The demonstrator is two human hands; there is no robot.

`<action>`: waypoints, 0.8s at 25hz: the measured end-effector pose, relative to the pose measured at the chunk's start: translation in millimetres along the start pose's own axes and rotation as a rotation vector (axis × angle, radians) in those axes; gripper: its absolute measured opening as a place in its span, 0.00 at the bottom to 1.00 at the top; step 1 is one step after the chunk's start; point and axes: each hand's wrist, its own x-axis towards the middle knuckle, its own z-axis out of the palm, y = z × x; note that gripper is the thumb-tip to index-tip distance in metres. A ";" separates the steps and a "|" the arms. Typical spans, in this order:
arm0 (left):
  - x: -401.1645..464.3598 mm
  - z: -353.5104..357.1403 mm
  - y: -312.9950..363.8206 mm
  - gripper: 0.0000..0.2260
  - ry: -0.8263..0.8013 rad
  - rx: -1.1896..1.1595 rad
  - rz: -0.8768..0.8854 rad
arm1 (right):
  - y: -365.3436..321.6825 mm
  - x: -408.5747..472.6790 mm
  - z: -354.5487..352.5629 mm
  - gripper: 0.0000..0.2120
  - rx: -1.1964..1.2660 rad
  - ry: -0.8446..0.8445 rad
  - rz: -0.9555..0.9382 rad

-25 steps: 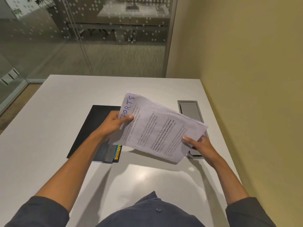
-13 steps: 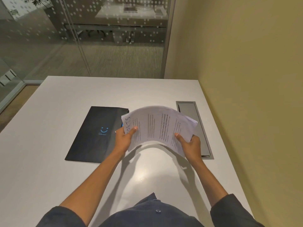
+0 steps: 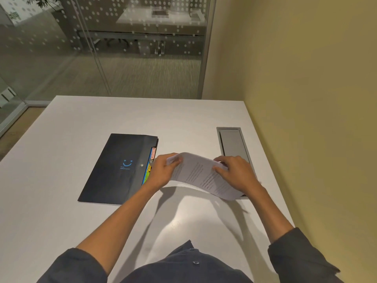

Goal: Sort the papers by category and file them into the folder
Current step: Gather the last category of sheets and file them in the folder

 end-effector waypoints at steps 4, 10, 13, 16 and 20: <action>17.9 -11.0 33.6 0.11 -0.095 0.140 0.099 | -14.6 13.7 -9.4 0.12 0.040 -0.101 -0.120; 40.1 -50.0 31.8 0.05 0.167 -0.016 -0.120 | 4.5 3.1 -35.8 0.07 0.908 0.000 0.160; 40.1 -42.9 31.3 0.03 0.177 -0.377 -0.273 | 17.2 -2.0 -31.1 0.09 1.085 0.032 0.285; 43.5 -33.2 32.4 0.12 0.024 -0.715 -0.303 | 14.7 -6.2 -18.2 0.11 1.267 0.016 0.447; 42.8 -23.1 45.0 0.18 -0.081 -1.076 -0.375 | -3.9 -19.6 -2.0 0.10 1.368 -0.041 0.533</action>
